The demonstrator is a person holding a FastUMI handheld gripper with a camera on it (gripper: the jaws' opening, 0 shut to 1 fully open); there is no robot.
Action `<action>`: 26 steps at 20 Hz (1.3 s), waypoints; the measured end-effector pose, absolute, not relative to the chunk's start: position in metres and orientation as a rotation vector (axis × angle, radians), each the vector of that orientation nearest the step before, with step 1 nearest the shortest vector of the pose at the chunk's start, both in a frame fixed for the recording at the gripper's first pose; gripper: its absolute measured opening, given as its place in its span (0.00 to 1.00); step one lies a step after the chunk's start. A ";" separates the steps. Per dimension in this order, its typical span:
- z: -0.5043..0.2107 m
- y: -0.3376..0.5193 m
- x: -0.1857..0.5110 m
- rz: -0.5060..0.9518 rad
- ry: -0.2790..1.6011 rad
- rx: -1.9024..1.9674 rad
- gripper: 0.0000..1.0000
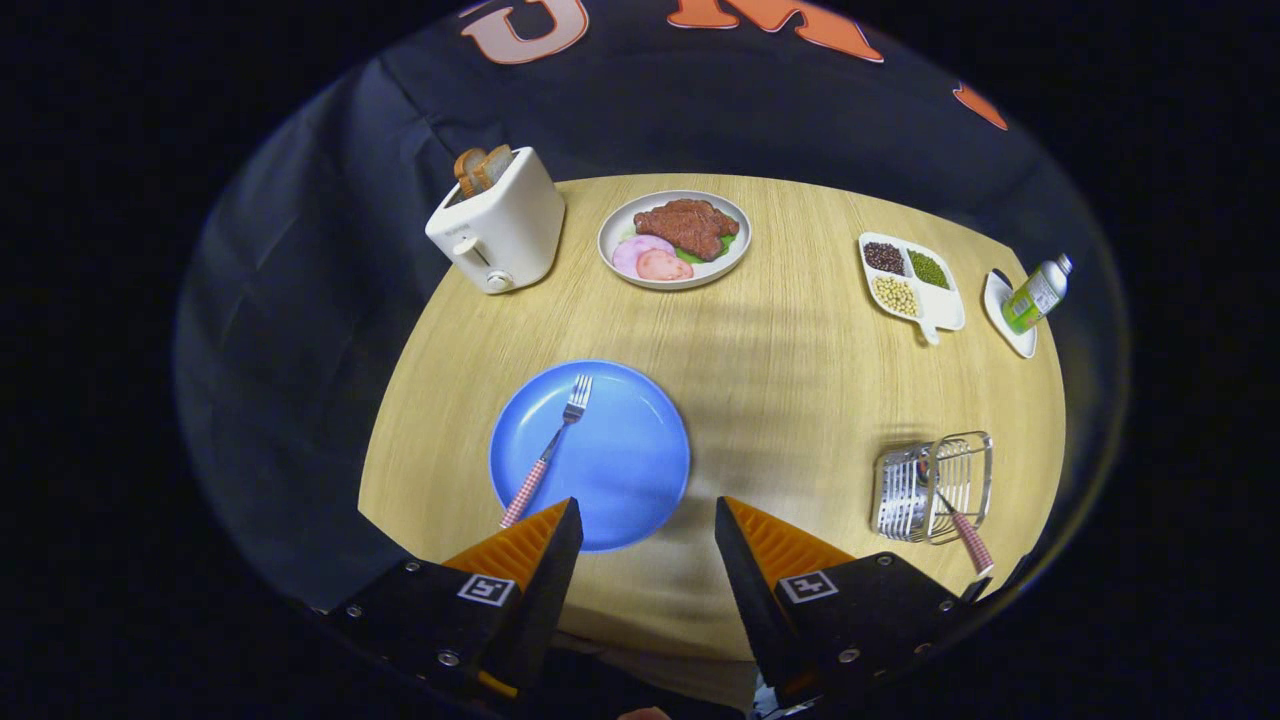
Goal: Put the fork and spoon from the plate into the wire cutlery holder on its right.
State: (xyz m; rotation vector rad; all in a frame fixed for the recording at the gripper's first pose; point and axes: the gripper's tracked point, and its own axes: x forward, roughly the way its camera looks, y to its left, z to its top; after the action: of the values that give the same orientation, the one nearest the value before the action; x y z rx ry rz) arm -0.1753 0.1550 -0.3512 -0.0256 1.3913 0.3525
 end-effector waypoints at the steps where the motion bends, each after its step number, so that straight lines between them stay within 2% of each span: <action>1: -0.354 0.164 -0.177 0.351 1.391 -0.015 0.81; 11: -0.402 0.250 -0.217 0.325 1.420 0.050 0.82; 15: -0.425 0.260 -0.225 0.294 1.415 0.040 0.79; 19: -0.445 0.262 -0.232 0.278 1.406 0.015 0.68; 26: -0.455 0.239 -0.240 0.267 1.368 -0.102 0.42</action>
State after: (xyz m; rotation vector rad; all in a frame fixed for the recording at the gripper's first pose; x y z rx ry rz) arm -0.2401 0.2391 -0.4546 -0.1018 1.3683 0.2675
